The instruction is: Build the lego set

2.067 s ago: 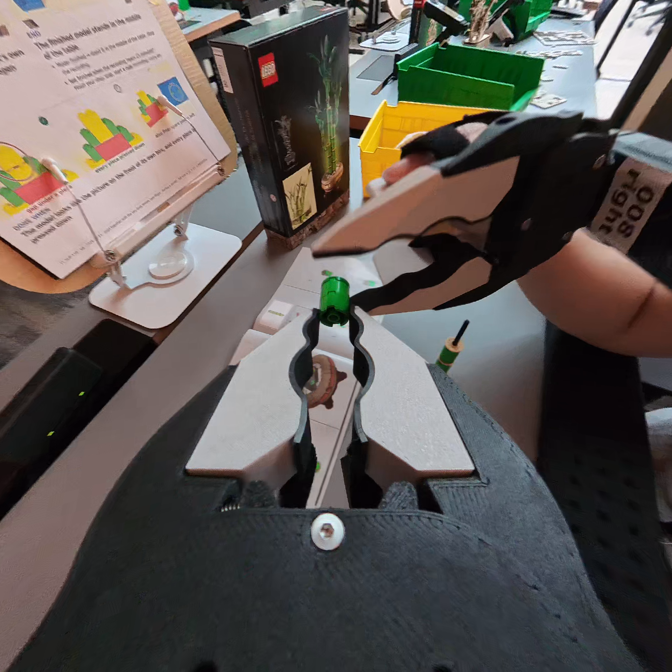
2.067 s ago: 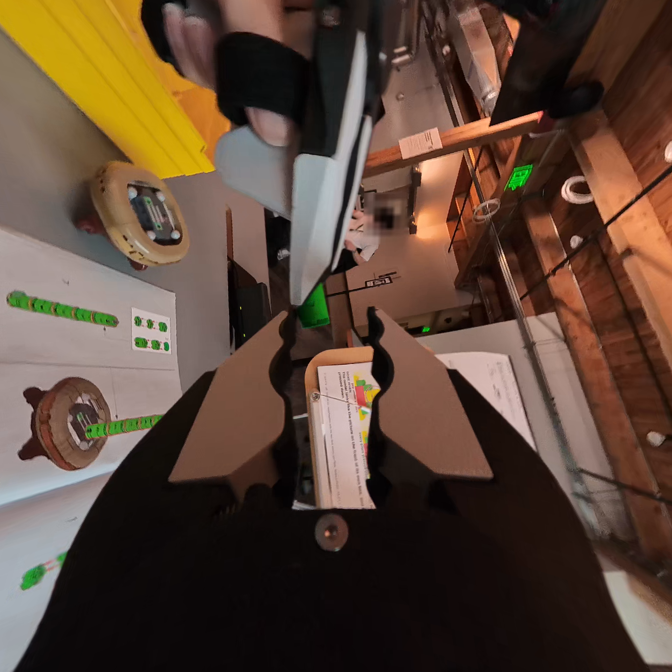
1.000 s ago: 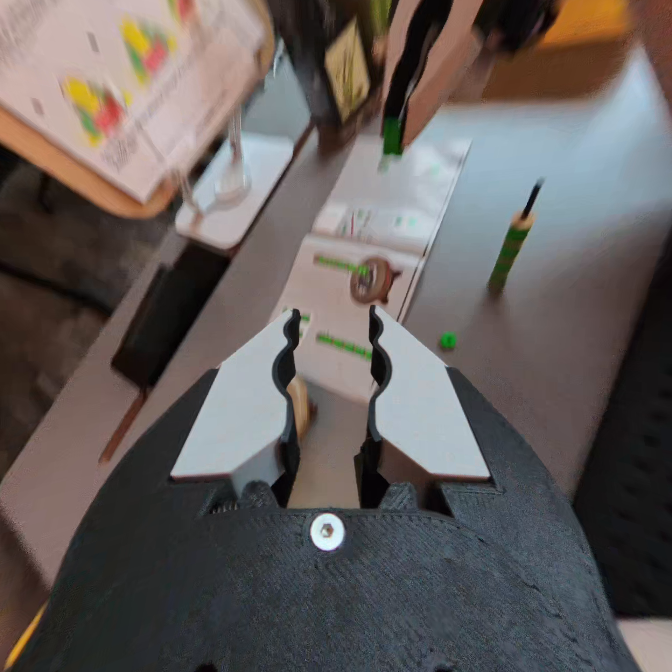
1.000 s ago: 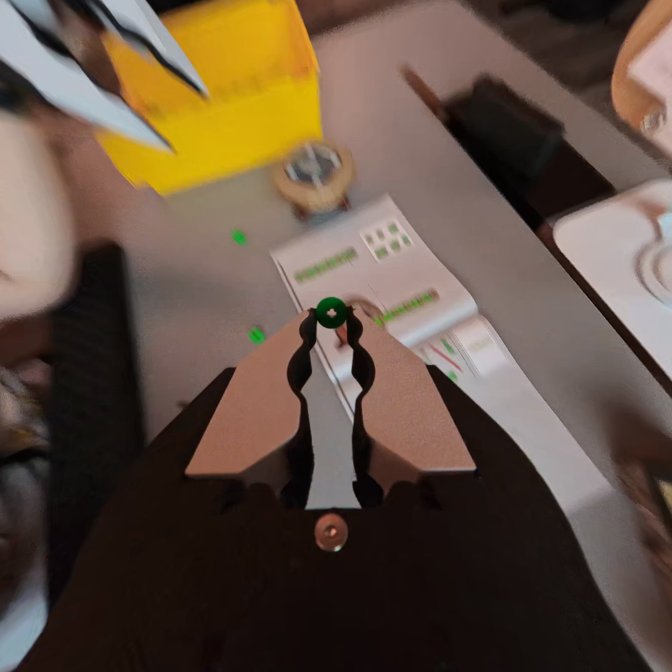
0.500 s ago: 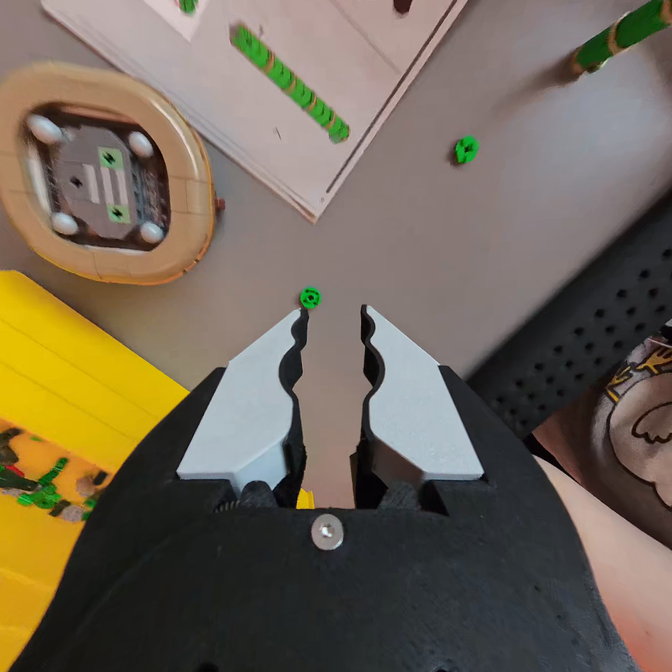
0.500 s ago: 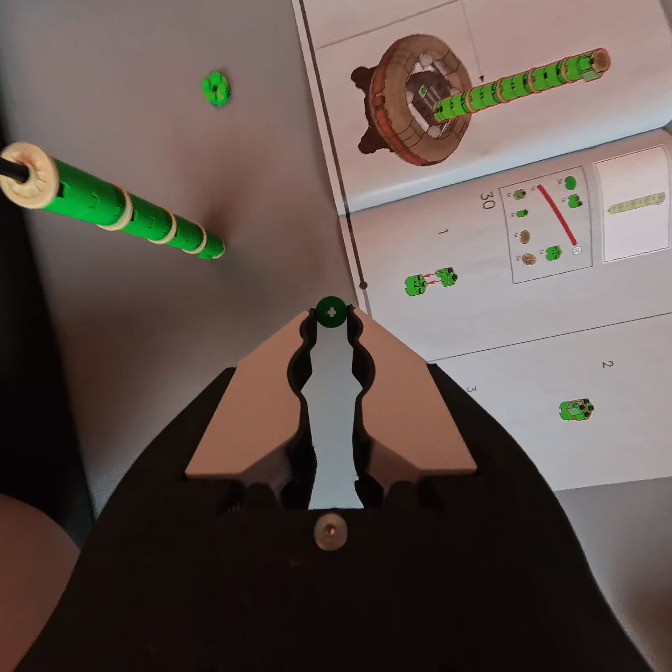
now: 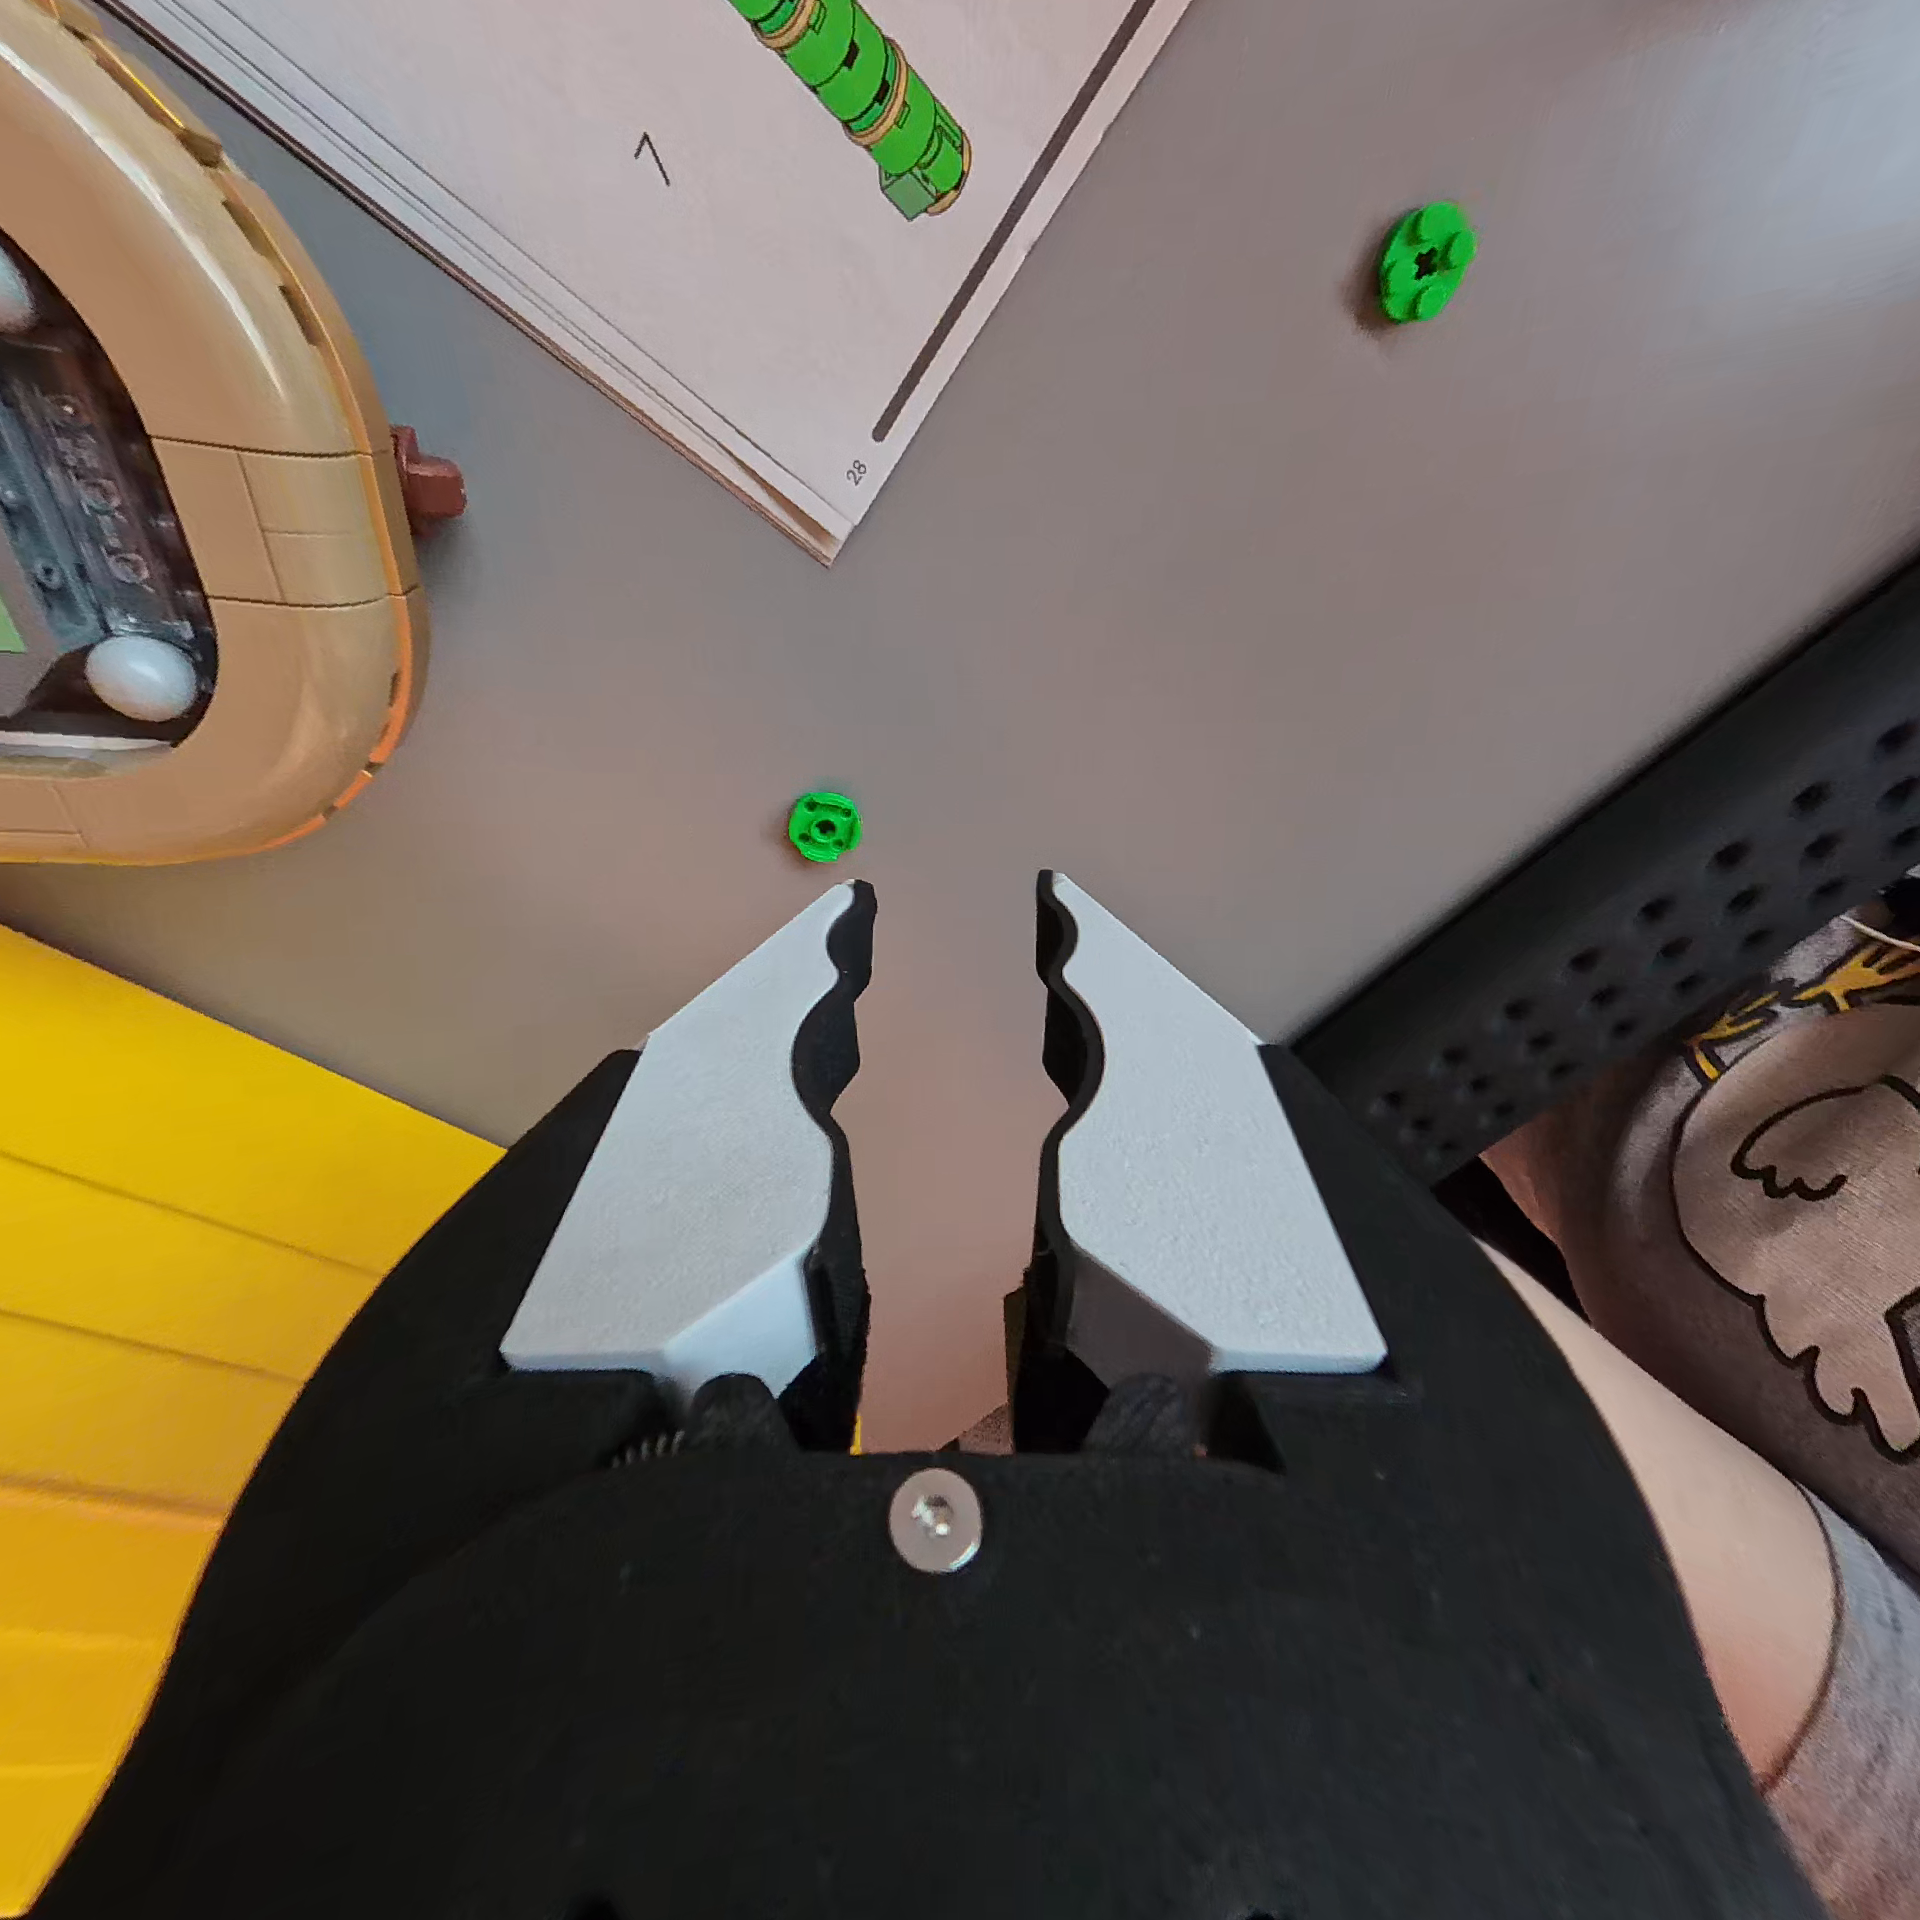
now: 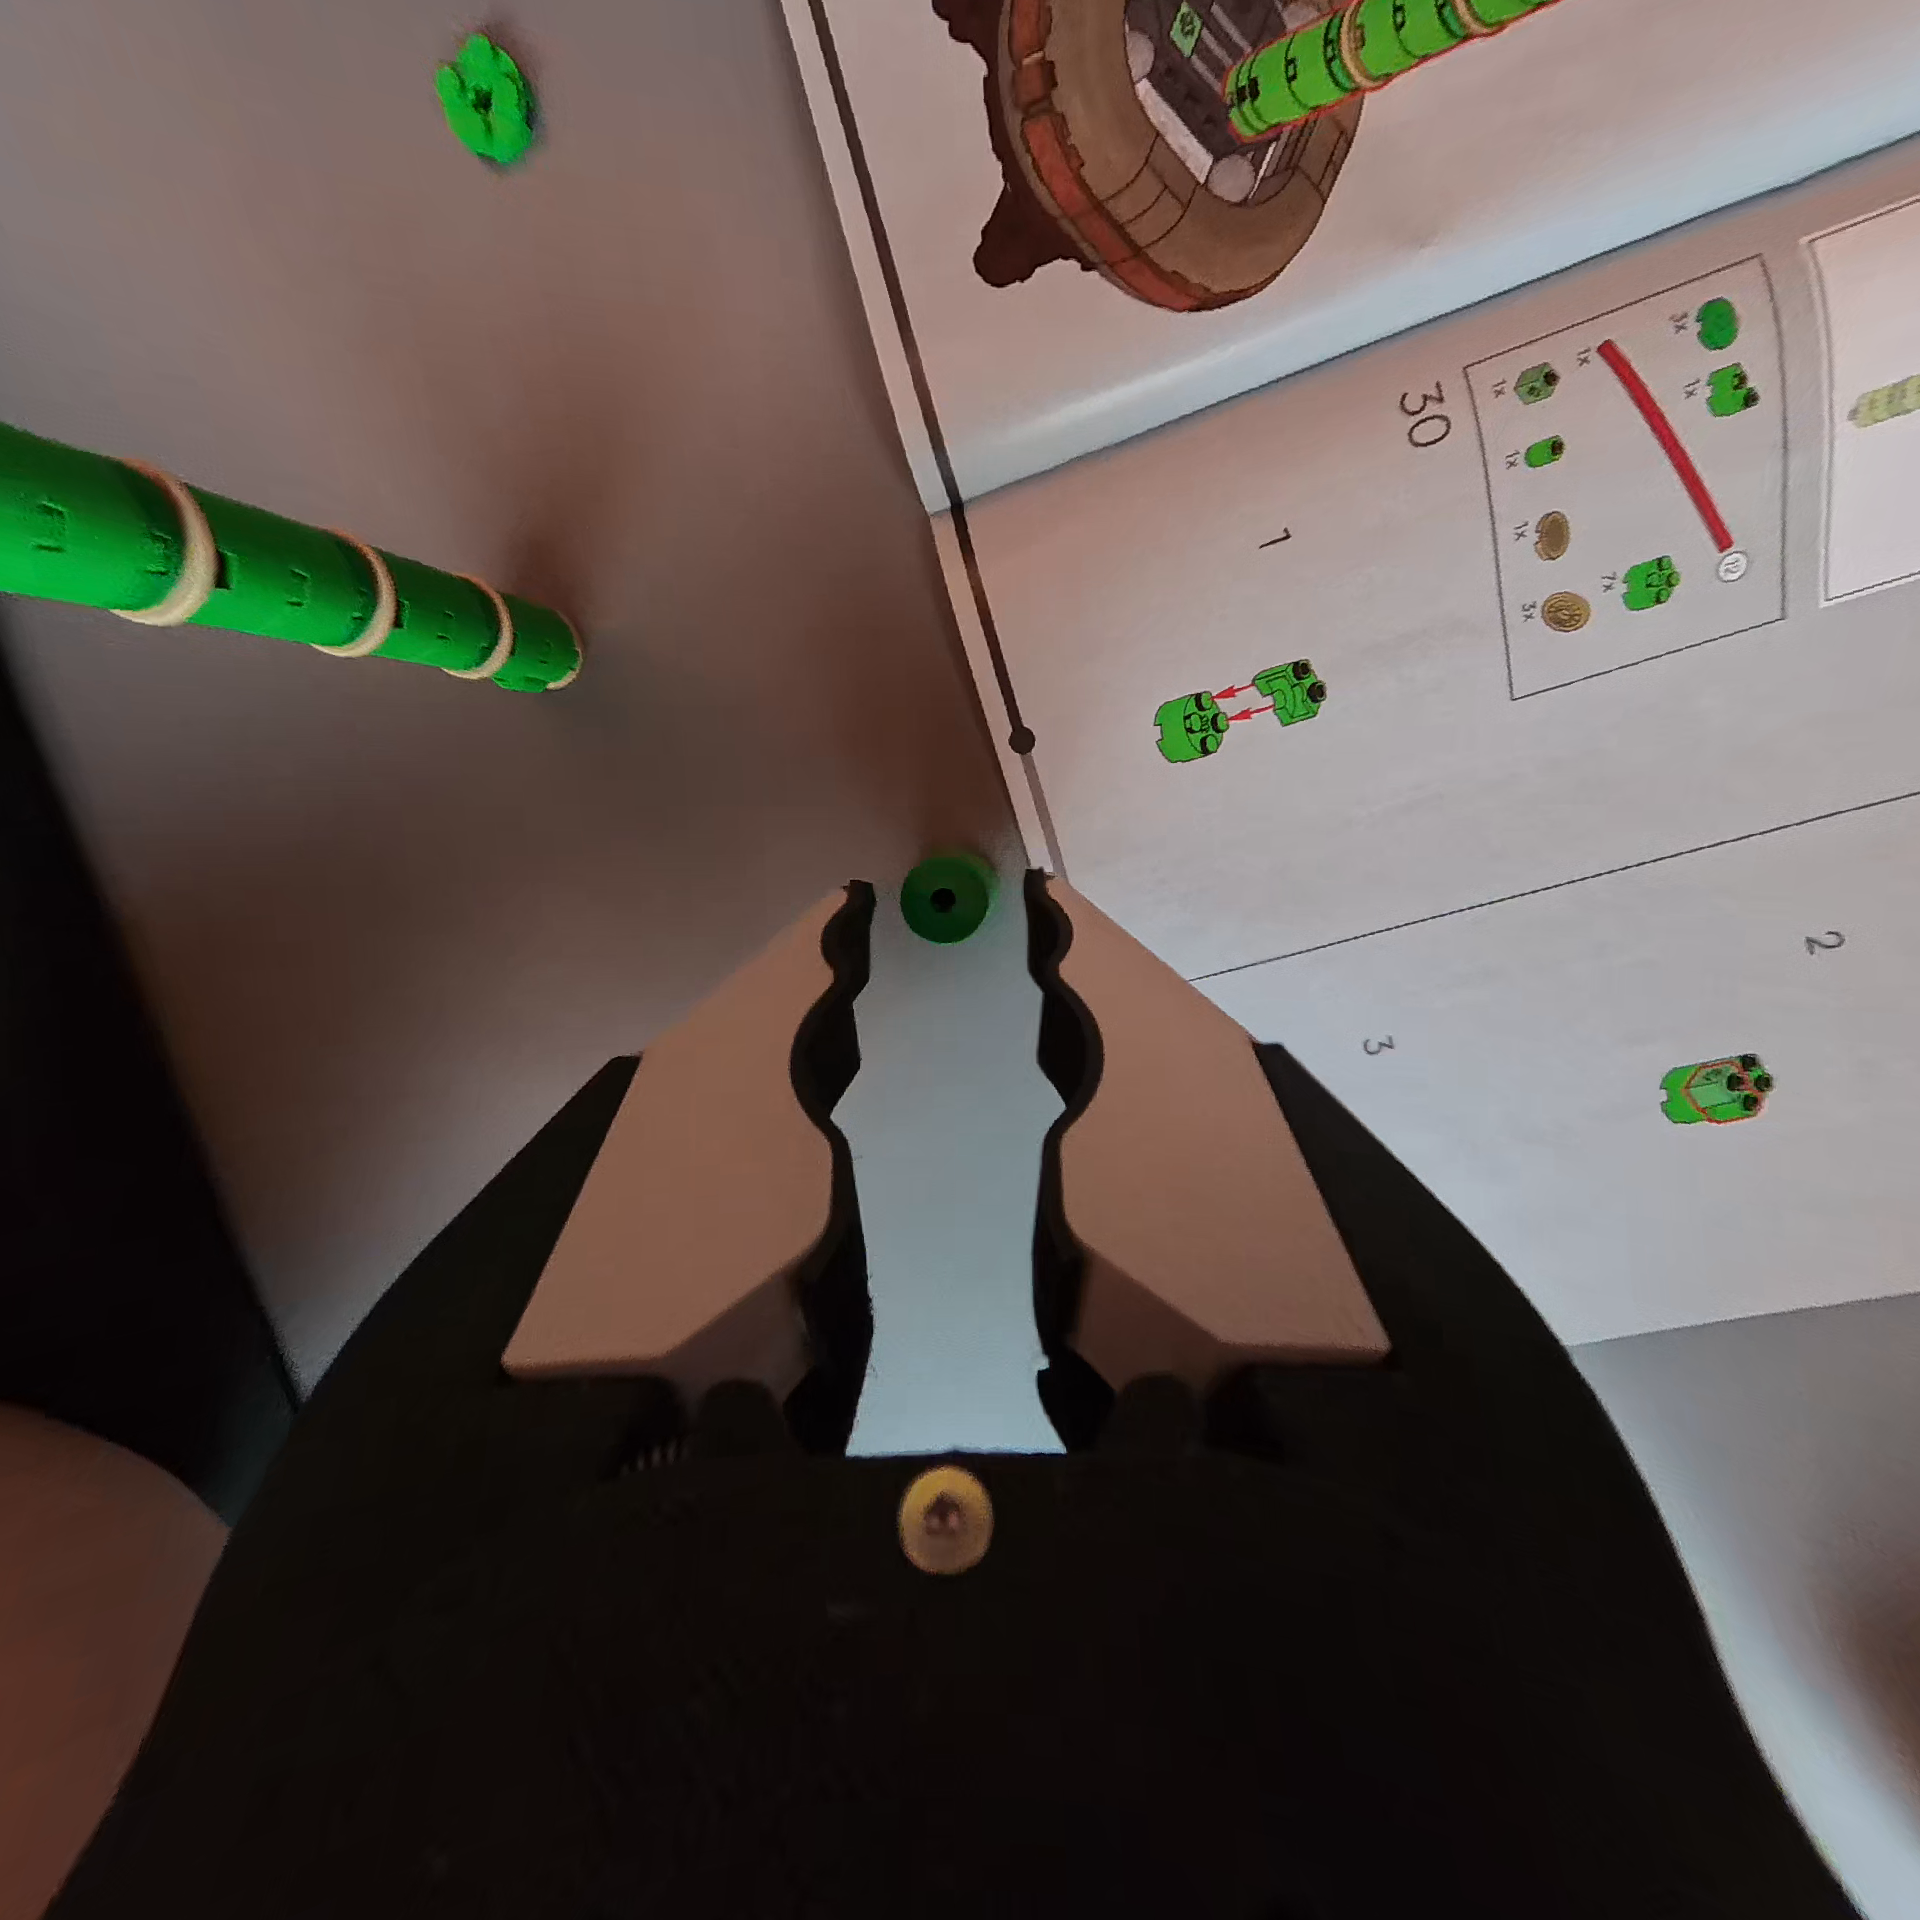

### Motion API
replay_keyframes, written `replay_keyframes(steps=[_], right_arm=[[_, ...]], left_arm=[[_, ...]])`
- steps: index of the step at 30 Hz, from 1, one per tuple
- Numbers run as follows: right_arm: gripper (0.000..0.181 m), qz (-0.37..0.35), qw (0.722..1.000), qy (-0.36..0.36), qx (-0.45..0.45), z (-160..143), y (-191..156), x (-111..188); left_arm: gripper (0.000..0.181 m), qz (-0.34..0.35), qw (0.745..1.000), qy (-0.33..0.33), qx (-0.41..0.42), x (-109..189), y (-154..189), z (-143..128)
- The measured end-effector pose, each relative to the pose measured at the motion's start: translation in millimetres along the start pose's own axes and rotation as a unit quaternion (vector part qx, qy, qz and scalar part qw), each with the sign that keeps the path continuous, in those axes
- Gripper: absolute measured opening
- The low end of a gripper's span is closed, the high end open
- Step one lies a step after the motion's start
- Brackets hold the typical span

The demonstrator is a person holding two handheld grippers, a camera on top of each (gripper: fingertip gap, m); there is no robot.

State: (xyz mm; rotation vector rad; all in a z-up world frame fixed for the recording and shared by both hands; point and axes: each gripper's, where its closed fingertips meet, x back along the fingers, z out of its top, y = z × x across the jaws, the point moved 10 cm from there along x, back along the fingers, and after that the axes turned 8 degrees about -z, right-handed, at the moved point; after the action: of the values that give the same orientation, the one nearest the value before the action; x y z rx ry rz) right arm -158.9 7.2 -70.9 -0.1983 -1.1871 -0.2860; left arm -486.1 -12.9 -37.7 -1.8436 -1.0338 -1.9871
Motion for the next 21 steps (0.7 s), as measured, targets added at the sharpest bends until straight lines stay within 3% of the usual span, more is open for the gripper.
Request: replay_keyframes(steps=[1,6,9,12,15,17,21], right_arm=[[0.032,-0.004,1.000,0.008,0.001,1.0,0.3,3.7],[0.039,-0.046,0.992,0.113,0.009,9.3,0.0,47.7],[0.038,-0.126,0.972,0.196,-0.016,12.3,10.0,84.9],[0.035,-0.212,0.933,0.282,-0.070,12.4,25.2,118.4],[0.042,-0.280,0.903,0.319,-0.074,8.5,29.1,135.2],[0.042,-0.299,0.897,0.320,-0.066,7.4,27.6,139.1],[0.042,-0.305,0.896,0.319,-0.056,7.5,25.2,140.5]], left_arm=[[0.032,-0.001,1.000,0.007,0.000,2.7,0.8,-0.8],[0.030,0.033,0.996,0.086,-0.006,32.5,8.9,-15.0],[0.037,0.104,0.987,0.121,-0.018,45.9,14.2,-20.2],[0.047,0.160,0.979,0.120,-0.050,31.2,25.4,-25.0],[0.048,0.266,0.948,0.144,-0.097,10.0,24.1,-35.5],[0.058,0.273,0.940,0.185,-0.086,1.3,20.7,-39.2],[0.055,0.220,0.942,0.244,-0.068,-12.1,14.7,-46.1]])
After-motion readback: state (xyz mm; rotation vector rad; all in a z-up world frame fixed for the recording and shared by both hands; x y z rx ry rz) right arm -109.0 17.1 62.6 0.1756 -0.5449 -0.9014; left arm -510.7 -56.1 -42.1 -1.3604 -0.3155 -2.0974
